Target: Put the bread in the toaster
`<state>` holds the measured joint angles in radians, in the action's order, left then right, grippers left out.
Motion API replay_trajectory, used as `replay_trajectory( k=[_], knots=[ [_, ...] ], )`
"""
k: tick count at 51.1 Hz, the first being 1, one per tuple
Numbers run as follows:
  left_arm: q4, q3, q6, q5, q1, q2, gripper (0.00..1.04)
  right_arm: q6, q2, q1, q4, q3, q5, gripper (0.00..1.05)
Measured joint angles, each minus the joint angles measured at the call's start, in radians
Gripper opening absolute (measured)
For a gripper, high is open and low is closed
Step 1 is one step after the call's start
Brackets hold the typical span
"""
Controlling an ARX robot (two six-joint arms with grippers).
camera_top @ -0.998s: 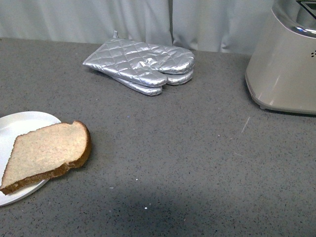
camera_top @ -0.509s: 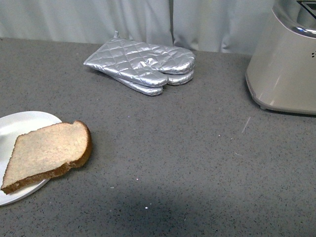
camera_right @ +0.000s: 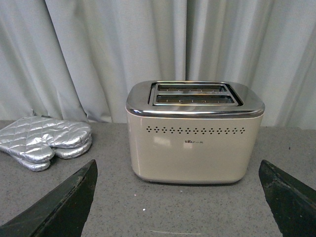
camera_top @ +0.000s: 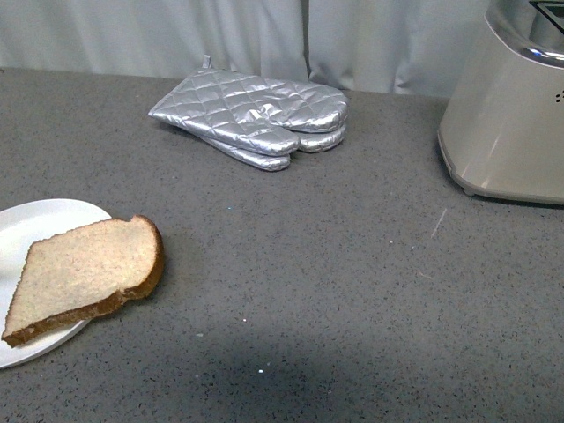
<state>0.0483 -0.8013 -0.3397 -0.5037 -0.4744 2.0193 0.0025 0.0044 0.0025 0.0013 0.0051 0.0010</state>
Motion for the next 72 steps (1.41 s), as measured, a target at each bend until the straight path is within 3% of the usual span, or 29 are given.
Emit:
replay_trajectory(
  k=[10,20,28,38,52,72],
  knots=[
    [-0.005,0.0,0.013,-0.009,-0.003,0.002,0.03,0.0,0.0,0.0,0.0,0.0,0.0,0.95],
    [0.001,0.002,0.087,-0.029,0.008,-0.019,0.04,0.0,0.0,0.0,0.0,0.0,0.0,0.95],
    [0.053,0.024,0.181,-0.053,0.071,-0.079,0.04,0.0,0.0,0.0,0.0,0.0,0.0,0.95],
    [0.153,0.053,0.332,-0.052,0.206,-0.12,0.04,0.0,0.0,0.0,0.0,0.0,0.0,0.95],
    [0.259,0.068,0.522,0.01,0.511,-0.109,0.04,0.0,0.0,0.0,0.0,0.0,0.0,0.95],
    [0.296,-0.029,0.632,0.082,0.77,0.017,0.04,0.0,0.0,0.0,0.0,0.0,0.0,0.95]
  ],
)
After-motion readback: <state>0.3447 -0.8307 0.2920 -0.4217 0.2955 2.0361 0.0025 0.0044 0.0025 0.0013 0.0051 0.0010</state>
